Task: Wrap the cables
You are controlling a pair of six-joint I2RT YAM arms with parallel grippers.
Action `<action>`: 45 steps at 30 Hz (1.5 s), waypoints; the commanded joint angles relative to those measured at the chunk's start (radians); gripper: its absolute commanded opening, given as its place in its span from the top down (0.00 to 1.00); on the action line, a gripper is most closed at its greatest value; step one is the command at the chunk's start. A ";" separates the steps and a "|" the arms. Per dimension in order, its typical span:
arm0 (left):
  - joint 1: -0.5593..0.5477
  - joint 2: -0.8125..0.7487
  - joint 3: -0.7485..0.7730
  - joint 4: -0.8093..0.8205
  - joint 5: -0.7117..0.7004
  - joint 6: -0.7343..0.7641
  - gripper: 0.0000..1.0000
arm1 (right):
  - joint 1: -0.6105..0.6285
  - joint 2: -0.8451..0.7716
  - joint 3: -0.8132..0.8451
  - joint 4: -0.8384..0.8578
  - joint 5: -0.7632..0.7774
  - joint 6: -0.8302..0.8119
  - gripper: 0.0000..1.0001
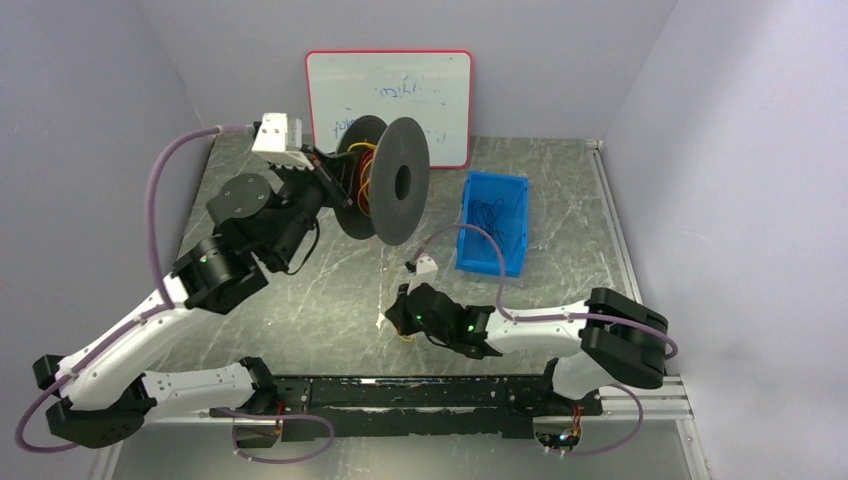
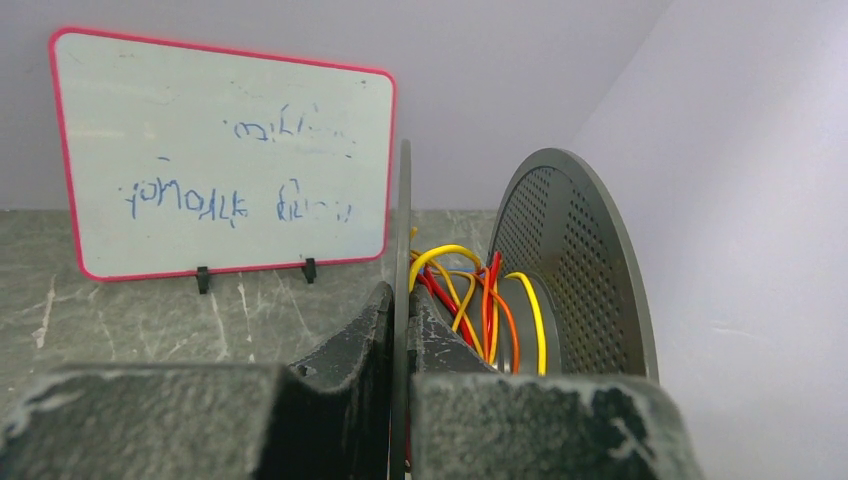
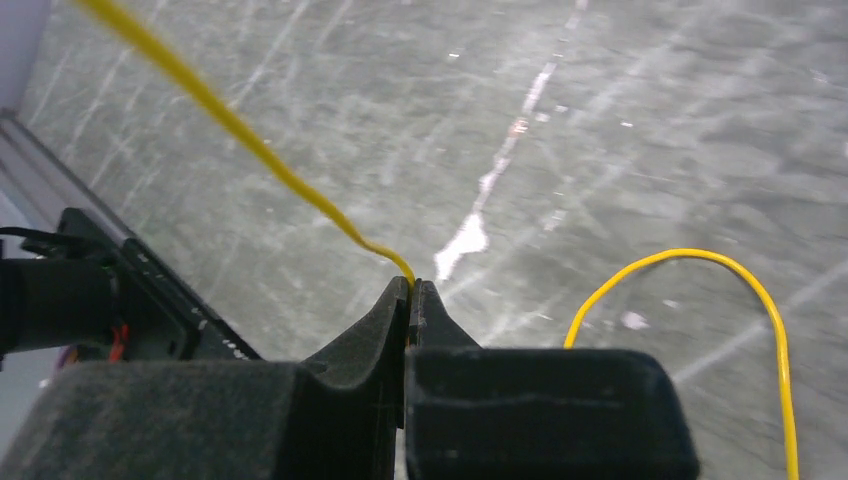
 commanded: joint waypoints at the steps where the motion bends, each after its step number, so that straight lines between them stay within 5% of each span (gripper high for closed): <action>1: -0.005 0.032 0.001 0.265 -0.107 0.006 0.93 | 0.060 0.053 0.076 -0.005 0.036 -0.009 1.00; 23: -0.004 0.257 -0.144 0.426 -0.322 0.165 0.93 | 0.251 -0.113 0.340 -0.245 0.163 -0.127 1.00; 45: -0.002 0.255 -0.356 0.320 -0.401 0.111 0.93 | 0.551 -0.210 0.763 -0.784 0.686 -0.250 1.00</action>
